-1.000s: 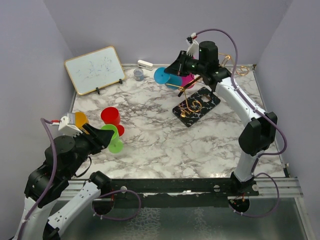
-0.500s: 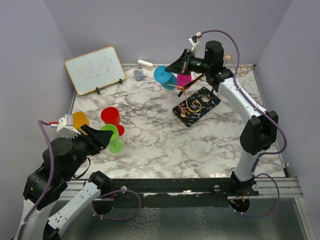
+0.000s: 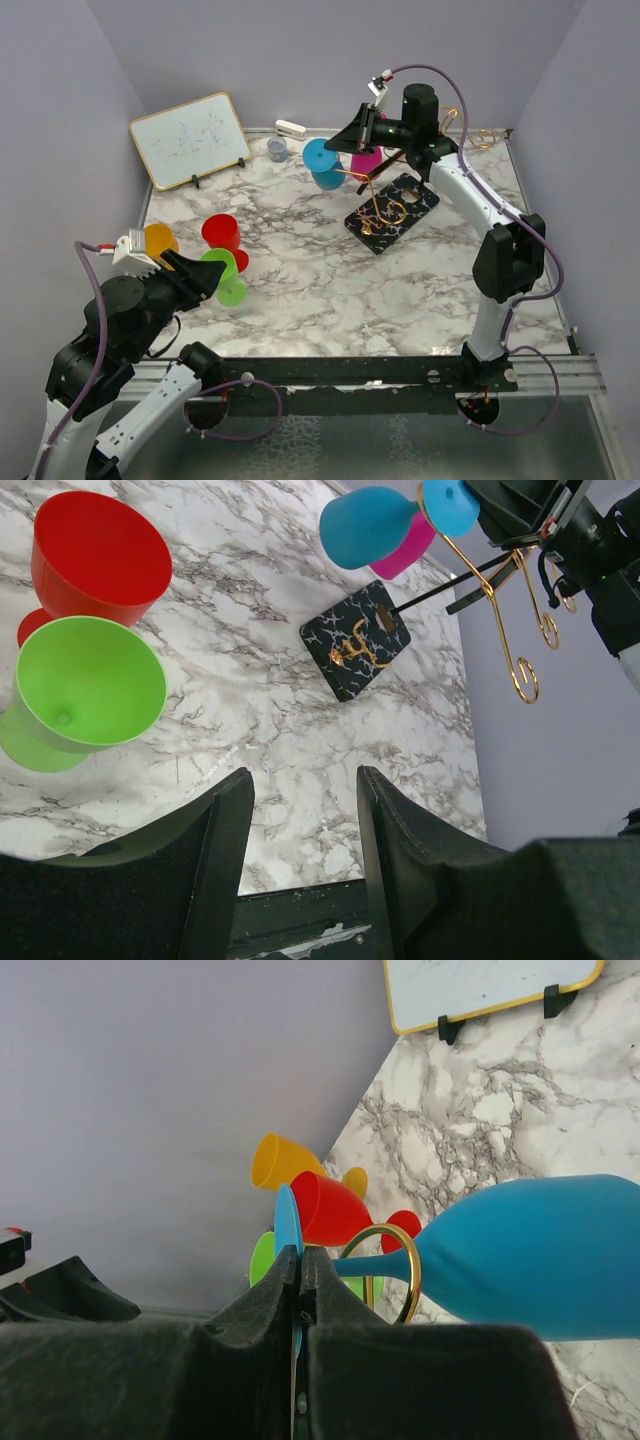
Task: Take the wine glass off the wine glass rack
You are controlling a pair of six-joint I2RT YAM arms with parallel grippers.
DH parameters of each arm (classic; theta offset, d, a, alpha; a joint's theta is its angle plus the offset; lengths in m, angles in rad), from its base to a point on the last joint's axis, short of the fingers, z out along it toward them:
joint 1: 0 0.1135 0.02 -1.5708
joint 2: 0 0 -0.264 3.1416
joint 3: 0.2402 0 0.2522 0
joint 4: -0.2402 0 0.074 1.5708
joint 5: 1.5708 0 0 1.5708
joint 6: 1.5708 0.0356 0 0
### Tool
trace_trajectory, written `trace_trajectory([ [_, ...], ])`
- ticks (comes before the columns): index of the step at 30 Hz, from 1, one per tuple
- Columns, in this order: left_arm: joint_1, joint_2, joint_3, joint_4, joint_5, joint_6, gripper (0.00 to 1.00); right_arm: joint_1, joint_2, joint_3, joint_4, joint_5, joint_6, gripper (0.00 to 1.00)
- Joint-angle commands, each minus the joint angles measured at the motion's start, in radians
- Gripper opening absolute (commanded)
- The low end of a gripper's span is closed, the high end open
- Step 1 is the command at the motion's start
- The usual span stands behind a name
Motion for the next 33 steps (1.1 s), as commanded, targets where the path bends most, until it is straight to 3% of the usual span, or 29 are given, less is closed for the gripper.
trace_trajectory([
  [1,0.003,-0.007,-0.007,0.021,0.009,-0.003,0.48,0.005,0.028,0.049,0.008,-0.058,0.008,0.01],
  [7,0.002,-0.012,-0.009,0.015,0.003,-0.006,0.48,0.005,-0.019,0.03,-0.042,-0.027,-0.037,0.01],
  [21,0.003,-0.004,-0.026,0.035,0.021,-0.011,0.48,-0.041,-0.196,-0.068,-0.169,0.256,-0.119,0.01],
  [27,0.003,-0.004,-0.026,0.039,0.021,-0.014,0.48,-0.048,-0.166,-0.022,-0.141,0.3,-0.104,0.01],
  [33,0.003,-0.005,-0.014,0.033,0.015,-0.016,0.48,-0.05,-0.113,-0.024,0.038,0.188,0.008,0.01],
])
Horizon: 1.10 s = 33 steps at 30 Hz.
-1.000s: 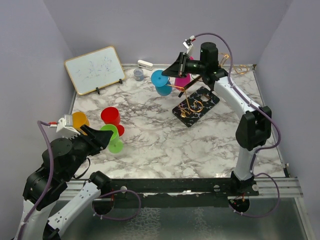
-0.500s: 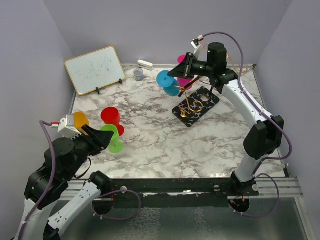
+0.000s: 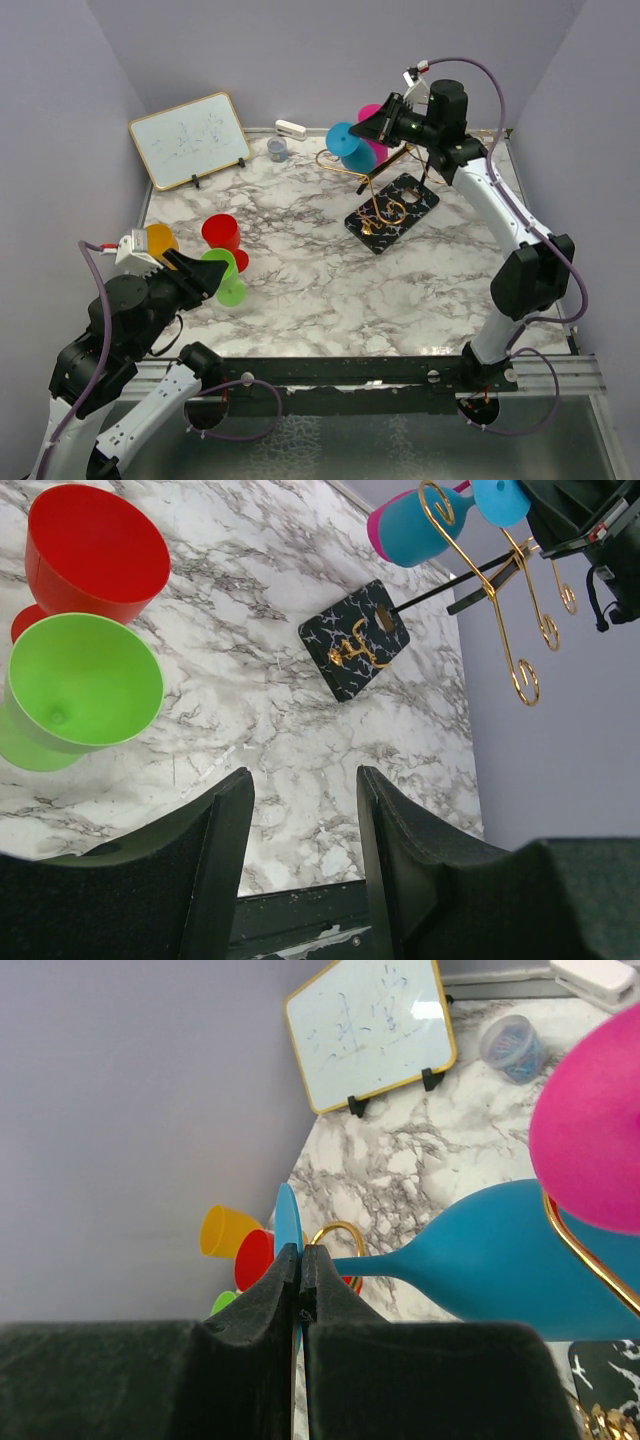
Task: Take the wine glass off the wine glass rack
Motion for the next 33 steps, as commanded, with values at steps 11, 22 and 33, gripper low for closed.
trace_trajectory([
  [11,0.002,-0.008,0.017,0.012,0.006,-0.004,0.48,-0.001,0.168,0.101,0.425,-0.228,0.299,0.01],
  [22,0.003,-0.008,0.011,0.034,0.017,-0.006,0.48,-0.001,0.158,0.131,0.742,-0.44,0.406,0.01],
  [33,0.003,0.014,0.007,0.108,0.061,0.003,0.52,0.379,-0.309,0.026,0.065,-0.036,-0.639,0.01],
])
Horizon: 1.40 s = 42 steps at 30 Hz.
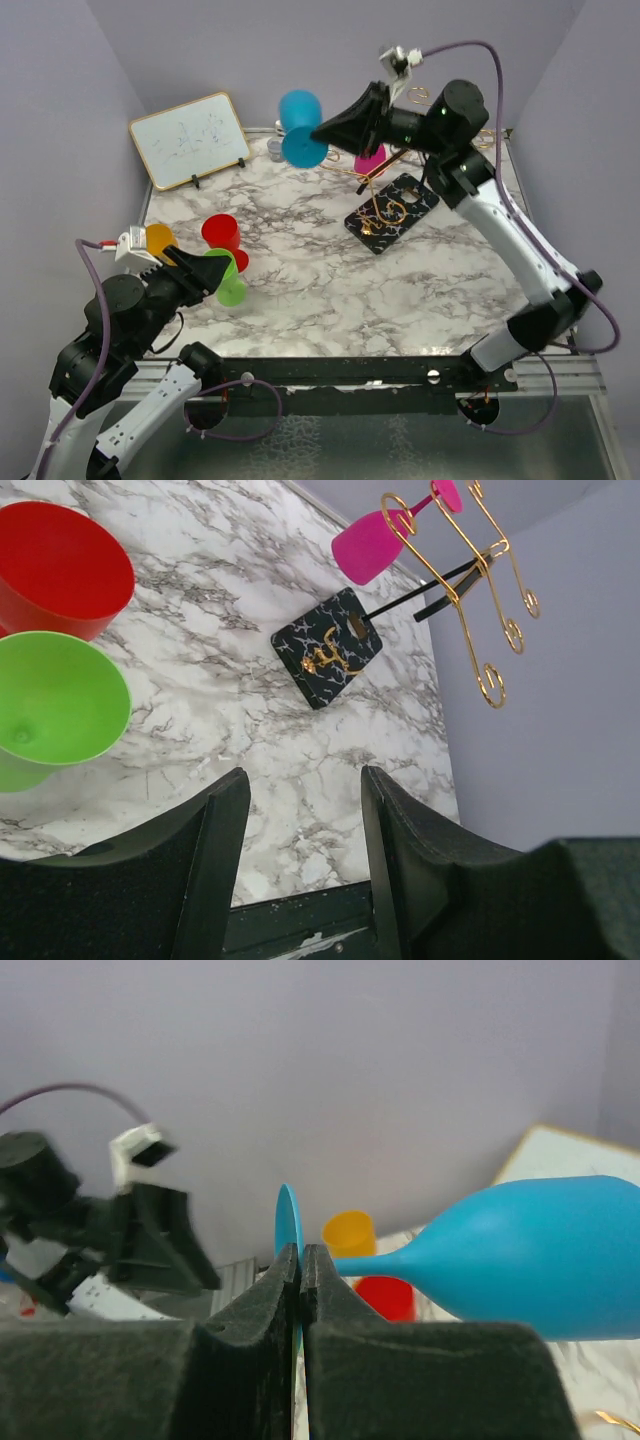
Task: Take the wine glass off the wine glass rack
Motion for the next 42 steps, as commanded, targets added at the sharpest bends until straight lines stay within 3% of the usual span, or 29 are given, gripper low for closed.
trace_trajectory([
  [1,0.003,0.014,0.008,0.067,0.043,0.001,0.52,0.274,-0.267,-0.098,-0.282,0.308,-0.548,0.01],
  [5,0.003,0.023,0.005,0.12,0.105,-0.049,0.53,0.431,-0.427,-0.285,-0.262,0.486,-0.67,0.01],
  [10,0.003,0.048,0.048,0.132,0.136,-0.112,0.54,0.737,-0.488,-0.46,-0.255,0.954,-0.871,0.01],
  [14,0.002,0.039,0.061,0.127,0.175,-0.16,0.57,0.913,-0.524,-0.676,-0.007,1.279,-1.038,0.01],
  [18,0.002,0.011,0.034,0.132,0.226,-0.219,0.58,1.021,-0.516,-0.866,0.304,1.498,-1.238,0.01],
  [25,0.004,-0.018,-0.006,0.073,0.287,-0.305,0.59,1.123,-0.396,-1.023,0.789,1.629,-1.584,0.01],
  [31,0.005,-0.025,-0.085,0.128,0.366,-0.343,0.58,1.18,-0.224,-1.064,1.134,1.604,-1.833,0.01],
  [35,0.006,-0.023,-0.117,0.178,0.389,-0.358,0.59,1.203,-0.163,-1.049,1.203,1.578,-1.888,0.01],
  [42,0.006,-0.019,-0.169,0.257,0.432,-0.383,0.59,1.213,-0.157,-1.023,1.167,1.55,-1.859,0.01],
])
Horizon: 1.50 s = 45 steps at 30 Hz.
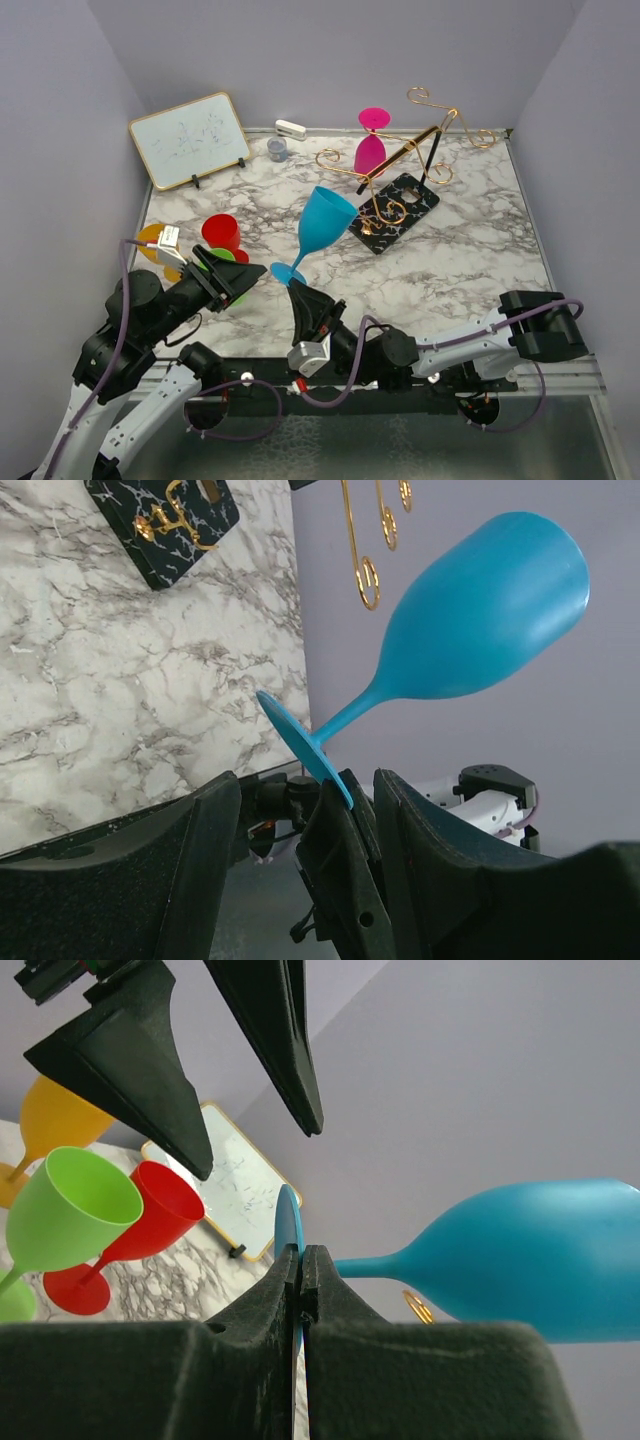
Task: Take the wine glass off the wine glass rack
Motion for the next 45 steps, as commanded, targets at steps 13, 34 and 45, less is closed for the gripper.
trace_trajectory([
  [13,0.005,0.012,-0.097,0.205,0.122,-0.108,0.58,0.024,0.025,0.053,0.021,-0.047,0.002,0.01],
  [34,0.006,-0.061,-0.123,0.186,0.047,-0.099,0.0,0.079,-0.031,0.034,0.008,0.091,0.054,0.23],
  [45,0.008,-0.257,-0.062,-0.004,-0.229,-0.054,0.0,0.073,-0.409,0.101,-0.886,0.252,0.667,0.45],
])
